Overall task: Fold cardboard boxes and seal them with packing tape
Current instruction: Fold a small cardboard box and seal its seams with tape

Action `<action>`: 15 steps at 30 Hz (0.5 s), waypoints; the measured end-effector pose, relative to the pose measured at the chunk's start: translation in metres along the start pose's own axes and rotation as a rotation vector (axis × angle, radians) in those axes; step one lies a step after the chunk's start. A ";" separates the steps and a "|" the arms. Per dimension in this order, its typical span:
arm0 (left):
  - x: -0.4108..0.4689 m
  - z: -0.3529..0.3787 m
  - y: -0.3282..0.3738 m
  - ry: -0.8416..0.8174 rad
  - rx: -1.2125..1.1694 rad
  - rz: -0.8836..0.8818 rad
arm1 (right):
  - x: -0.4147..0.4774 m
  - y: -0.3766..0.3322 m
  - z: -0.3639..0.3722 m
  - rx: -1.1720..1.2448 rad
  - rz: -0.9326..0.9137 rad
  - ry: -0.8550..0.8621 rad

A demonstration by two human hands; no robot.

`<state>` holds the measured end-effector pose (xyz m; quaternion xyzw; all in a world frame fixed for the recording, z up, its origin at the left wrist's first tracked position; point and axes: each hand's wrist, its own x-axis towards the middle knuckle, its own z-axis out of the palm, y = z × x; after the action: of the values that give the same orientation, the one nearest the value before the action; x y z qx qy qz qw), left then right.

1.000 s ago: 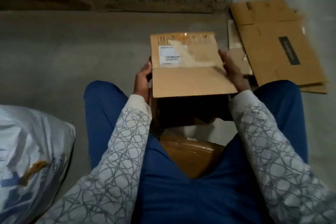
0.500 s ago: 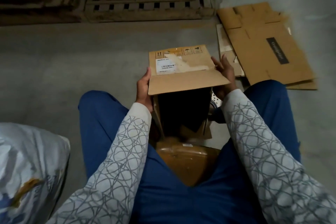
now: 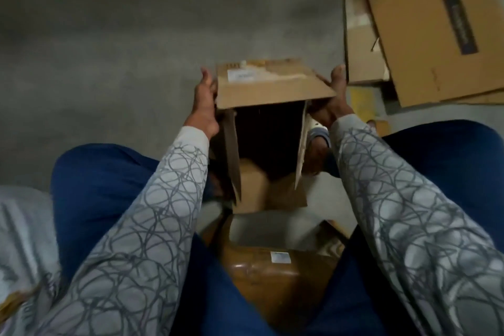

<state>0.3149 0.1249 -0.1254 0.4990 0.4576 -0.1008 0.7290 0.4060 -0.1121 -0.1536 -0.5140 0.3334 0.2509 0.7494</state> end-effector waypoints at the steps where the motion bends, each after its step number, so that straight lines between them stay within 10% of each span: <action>1: 0.015 0.003 0.000 0.022 -0.005 0.012 | 0.010 -0.001 0.002 0.005 -0.003 0.033; 15: 0.060 -0.029 -0.089 0.055 0.153 -0.133 | 0.014 0.064 -0.016 -0.247 0.243 -0.030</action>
<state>0.2781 0.1245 -0.2303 0.5241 0.5005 -0.1699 0.6678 0.3657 -0.1048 -0.2067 -0.5543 0.3484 0.3866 0.6496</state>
